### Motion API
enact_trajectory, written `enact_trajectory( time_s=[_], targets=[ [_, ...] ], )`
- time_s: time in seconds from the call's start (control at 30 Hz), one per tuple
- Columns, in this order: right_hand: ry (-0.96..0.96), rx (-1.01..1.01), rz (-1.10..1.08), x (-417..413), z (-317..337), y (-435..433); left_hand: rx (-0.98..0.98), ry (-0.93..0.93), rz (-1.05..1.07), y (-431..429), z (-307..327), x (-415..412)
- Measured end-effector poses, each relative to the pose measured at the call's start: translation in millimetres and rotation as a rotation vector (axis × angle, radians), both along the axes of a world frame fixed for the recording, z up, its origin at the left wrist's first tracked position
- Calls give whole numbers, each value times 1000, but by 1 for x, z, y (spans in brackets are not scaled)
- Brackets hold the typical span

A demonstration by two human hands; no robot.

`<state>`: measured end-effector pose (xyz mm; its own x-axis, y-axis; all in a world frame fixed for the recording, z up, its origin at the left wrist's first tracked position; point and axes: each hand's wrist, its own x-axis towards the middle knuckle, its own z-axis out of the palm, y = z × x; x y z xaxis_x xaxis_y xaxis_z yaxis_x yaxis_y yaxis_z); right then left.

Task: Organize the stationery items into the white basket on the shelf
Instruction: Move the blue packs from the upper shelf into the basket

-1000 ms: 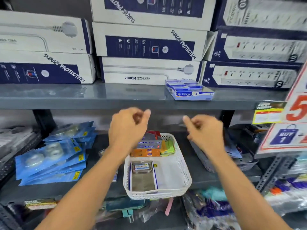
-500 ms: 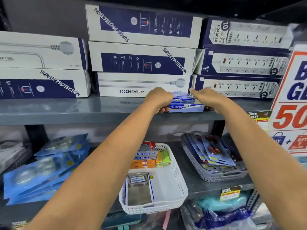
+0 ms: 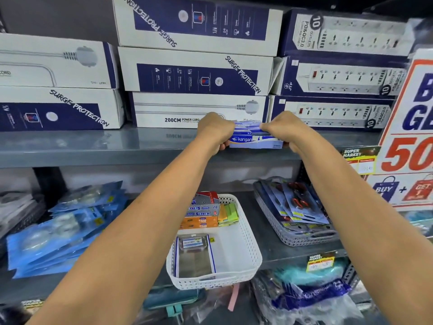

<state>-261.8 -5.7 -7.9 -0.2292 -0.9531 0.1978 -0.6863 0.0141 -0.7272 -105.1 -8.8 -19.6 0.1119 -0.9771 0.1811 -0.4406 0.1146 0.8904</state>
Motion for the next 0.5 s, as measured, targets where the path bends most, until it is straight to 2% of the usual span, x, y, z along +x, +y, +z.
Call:
enact_trajectory(
  time_s=[0.1, 0.33, 0.5],
  targets=[
    [0, -32, 6, 2, 0, 8, -22, 27, 10, 11, -2, 7],
    [164, -119, 35, 19, 18, 44, -103, -47, 59, 48, 5, 25],
    [151, -114, 121, 33, 19, 71, -120, -51, 87, 78, 5, 42]
  ],
)
